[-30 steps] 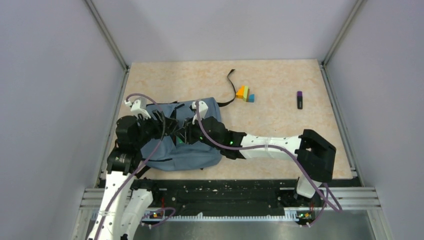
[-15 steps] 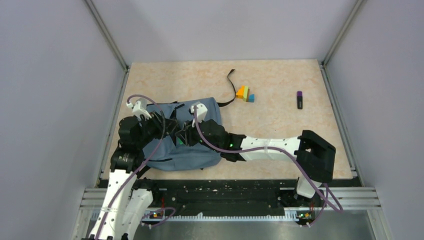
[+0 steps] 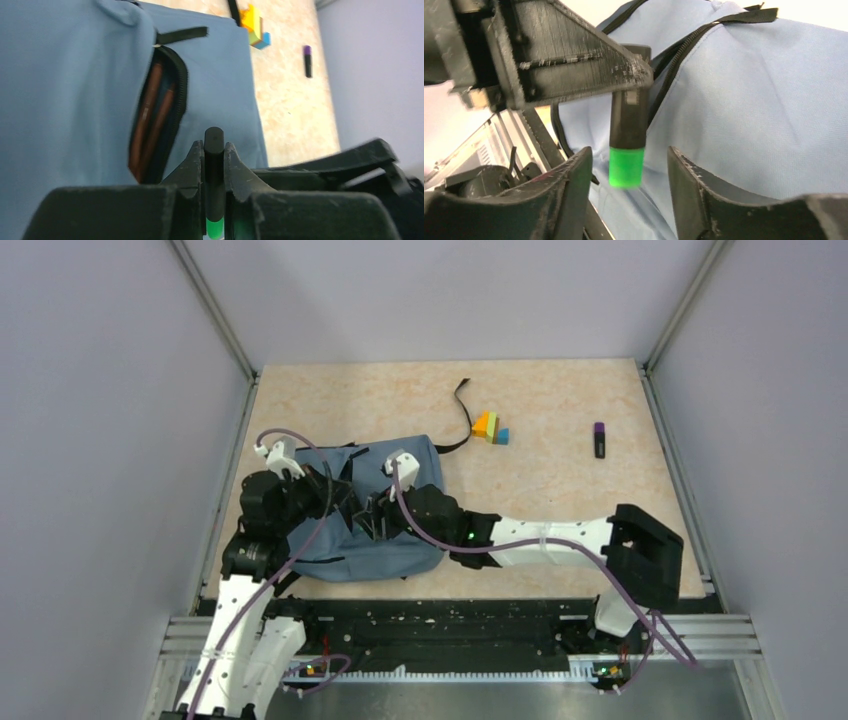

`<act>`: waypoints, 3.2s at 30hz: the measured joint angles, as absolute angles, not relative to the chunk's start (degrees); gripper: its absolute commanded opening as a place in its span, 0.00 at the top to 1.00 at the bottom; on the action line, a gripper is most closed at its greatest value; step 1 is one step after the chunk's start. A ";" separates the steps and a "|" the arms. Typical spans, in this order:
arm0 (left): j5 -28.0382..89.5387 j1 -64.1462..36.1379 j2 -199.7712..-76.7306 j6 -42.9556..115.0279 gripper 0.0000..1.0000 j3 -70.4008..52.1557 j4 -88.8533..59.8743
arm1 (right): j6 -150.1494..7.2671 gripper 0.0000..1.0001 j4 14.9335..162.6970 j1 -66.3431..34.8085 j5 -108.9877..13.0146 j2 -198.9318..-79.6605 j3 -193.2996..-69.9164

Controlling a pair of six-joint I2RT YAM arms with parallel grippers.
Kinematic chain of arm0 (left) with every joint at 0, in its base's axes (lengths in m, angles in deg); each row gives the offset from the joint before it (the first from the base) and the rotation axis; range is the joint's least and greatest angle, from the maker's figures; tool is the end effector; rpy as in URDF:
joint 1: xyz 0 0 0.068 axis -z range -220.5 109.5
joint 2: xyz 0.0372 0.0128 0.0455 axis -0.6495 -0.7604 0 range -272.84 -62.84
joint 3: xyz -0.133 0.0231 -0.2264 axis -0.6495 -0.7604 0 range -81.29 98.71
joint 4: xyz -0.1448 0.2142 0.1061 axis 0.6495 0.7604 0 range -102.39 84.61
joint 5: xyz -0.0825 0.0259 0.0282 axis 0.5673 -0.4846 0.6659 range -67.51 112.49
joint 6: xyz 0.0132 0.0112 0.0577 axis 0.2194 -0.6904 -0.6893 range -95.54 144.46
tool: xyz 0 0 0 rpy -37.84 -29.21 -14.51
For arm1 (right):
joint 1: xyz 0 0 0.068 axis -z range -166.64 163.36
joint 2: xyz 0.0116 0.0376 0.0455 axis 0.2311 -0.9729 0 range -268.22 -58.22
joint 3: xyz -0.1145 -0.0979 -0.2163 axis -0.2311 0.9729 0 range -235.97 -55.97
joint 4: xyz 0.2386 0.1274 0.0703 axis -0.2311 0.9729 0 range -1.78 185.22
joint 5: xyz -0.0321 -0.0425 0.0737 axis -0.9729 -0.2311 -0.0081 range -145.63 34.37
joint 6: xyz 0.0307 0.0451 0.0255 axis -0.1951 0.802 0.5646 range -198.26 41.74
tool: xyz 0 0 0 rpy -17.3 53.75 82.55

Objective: Pack the student bag
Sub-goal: Pick up the stationery from the center of the board, then place the stationery in the student bag, then pick up the stationery from the center of the board.

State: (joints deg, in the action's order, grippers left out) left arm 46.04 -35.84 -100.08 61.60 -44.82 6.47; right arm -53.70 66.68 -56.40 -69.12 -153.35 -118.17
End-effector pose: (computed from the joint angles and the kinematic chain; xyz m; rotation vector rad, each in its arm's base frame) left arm 0.1885 -0.0332 0.2855 -0.2719 1.9651 -0.8760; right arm 0.1523 0.3831 0.2505 -0.5495 1.7894 0.9682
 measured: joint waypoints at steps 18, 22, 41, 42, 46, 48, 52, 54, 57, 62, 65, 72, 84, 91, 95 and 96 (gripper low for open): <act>33.73 -35.99 -105.74 44.69 1.00 -37.57 10.73 | -59.25 0.30 68.56 -49.93 -77.41 -118.57 -95.57; 35.81 -35.99 -108.03 42.06 1.00 -37.59 9.68 | -59.93 0.30 69.08 -49.71 -78.48 -113.92 -93.10; 38.52 -35.99 -110.98 33.14 1.00 -38.14 6.64 | -62.49 0.30 70.09 -49.36 -81.69 -104.72 -88.57; 38.35 -35.99 -110.46 32.88 1.00 -38.29 6.51 | -62.66 0.30 70.22 -49.36 -81.71 -104.72 -88.57; 40.31 -35.99 -111.79 32.40 1.00 -38.31 5.88 | -62.68 0.30 70.70 -49.36 -81.69 -104.69 -88.57; 42.43 -35.99 -114.13 32.42 1.00 -38.31 5.81 | -62.66 0.30 70.66 -49.36 -81.71 -104.41 -88.18; 43.24 -35.99 -116.45 32.20 1.00 -38.31 5.79 | -62.66 0.29 71.12 -49.34 -82.13 -103.69 -87.42; 43.79 -35.99 -116.75 32.23 0.90 -38.31 5.79 | -62.66 0.29 71.12 -49.34 -82.17 -103.65 -87.42; 44.49 -35.99 -116.86 32.23 0.62 -38.31 5.81 | -62.66 0.29 71.12 -49.34 -82.19 -103.65 -87.42; 42.48 -35.99 -116.12 31.90 0.35 -38.31 6.12 | -62.66 0.29 71.14 -49.34 -82.17 -103.65 -87.42; 41.10 -35.97 -114.46 31.68 0.33 -38.24 6.64 | -62.66 0.29 71.20 -49.34 -82.17 -103.65 -87.44; 34.54 -35.97 -110.72 31.53 0.30 -36.30 9.70 | -62.64 0.14 73.72 -49.25 -83.86 -105.09 -88.07; 27.26 -36.03 -108.54 36.82 0.22 -34.05 17.72 | -61.09 0.10 85.50 -23.76 -82.06 -117.63 -95.20; 26.54 -36.03 -99.55 37.21 0.22 -35.82 14.57 | -62.68 0.06 89.15 -5.38 -77.71 -130.62 -98.56; 26.72 -36.03 -99.12 37.65 0.22 -36.26 14.62 | -64.82 0.06 90.15 2.49 -75.97 -138.07 -101.82; 26.83 -36.03 -99.49 37.80 0.22 -36.54 14.64 | -65.52 0.06 90.48 4.13 -75.42 -140.04 -103.17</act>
State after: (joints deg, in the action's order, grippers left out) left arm 26.83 -36.03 -99.49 37.80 -36.54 14.64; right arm -65.52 90.48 4.13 -75.42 -140.04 -103.17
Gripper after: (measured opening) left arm 0.778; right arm 0.937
